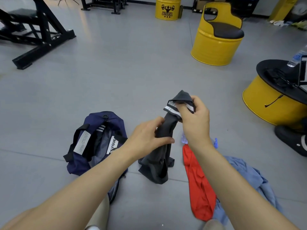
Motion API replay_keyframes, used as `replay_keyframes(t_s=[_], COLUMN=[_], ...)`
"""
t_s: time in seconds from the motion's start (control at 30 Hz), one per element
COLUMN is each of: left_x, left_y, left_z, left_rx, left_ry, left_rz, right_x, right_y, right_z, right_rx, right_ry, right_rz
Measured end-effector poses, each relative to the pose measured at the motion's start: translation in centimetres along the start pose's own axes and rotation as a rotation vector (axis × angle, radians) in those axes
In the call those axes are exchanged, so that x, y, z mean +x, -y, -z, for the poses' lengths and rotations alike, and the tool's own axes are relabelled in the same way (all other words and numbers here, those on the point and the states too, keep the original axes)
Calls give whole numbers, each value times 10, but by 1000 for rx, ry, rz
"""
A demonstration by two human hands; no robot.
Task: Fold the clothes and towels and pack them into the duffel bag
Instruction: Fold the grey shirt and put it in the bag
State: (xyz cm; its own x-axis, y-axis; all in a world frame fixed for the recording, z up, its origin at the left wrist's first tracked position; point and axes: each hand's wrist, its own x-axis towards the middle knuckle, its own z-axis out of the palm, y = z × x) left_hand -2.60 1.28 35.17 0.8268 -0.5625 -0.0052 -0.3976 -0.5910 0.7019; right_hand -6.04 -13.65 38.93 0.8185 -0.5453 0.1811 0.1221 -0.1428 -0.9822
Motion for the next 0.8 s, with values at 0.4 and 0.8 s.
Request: replay_keyframes(t_s=[0.4,0.8], left_x=[7,13], left_y=[9,32], left_z=[5,19], left_rx=[-72,31], left_ry=[-315,-92], left_rz=[-10,79], right_x=[16,-4], right_y=[-22,-17], right_z=[40,14], right_rx=[-848,-588], right_ry=[182,200], right_rz=[245,272])
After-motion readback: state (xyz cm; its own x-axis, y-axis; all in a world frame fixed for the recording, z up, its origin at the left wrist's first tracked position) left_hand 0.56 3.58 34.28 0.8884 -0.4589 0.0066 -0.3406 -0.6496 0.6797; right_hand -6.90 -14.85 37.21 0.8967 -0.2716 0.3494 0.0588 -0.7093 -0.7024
